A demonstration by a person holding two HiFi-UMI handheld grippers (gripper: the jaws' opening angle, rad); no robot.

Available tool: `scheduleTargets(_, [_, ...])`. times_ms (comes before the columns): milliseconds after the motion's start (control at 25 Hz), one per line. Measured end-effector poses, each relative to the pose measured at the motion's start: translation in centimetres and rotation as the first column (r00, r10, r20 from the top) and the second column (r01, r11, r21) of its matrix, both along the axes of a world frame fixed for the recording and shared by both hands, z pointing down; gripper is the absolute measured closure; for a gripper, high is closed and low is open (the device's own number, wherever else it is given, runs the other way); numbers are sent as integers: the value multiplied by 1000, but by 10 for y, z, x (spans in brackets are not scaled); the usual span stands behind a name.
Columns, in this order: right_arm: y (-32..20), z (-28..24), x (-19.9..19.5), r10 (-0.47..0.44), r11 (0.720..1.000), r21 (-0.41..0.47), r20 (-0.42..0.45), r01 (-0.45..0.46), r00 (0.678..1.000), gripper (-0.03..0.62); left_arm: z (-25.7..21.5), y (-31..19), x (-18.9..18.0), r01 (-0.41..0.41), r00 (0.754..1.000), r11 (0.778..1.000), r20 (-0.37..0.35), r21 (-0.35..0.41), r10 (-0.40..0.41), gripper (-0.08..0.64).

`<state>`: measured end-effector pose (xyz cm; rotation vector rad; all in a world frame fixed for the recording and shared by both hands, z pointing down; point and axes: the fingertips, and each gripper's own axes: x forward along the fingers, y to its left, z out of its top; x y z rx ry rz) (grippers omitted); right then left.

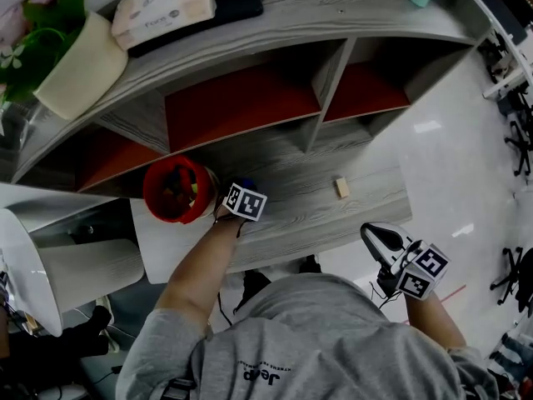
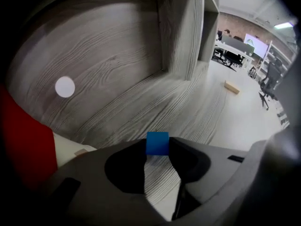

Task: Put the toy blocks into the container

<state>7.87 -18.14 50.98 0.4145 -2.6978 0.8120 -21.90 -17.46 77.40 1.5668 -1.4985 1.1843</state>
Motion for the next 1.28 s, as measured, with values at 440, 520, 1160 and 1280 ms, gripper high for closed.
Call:
scheduleTargets(440, [19,-33,-76,-118,991,72,96,111,988,572,-163,25,23,-53,988,968,-129,246,87,390])
scheduleTargets(520, [26,-43,-97,-152,986,92,114,142,982,572,-194,40,8,-48,988,960,-127,274,86,390])
scheduleTargets(1160, [71,-86,-189,-308,942,179,132,283,942,572,-255,126,-136,106,994,946,-38,306,-99,390])
scheduleTargets(1280, [73,-86,-191,-308,942,180,123,284,943,572,-253,126,-142,113,994,945,-29,307,-110,390])
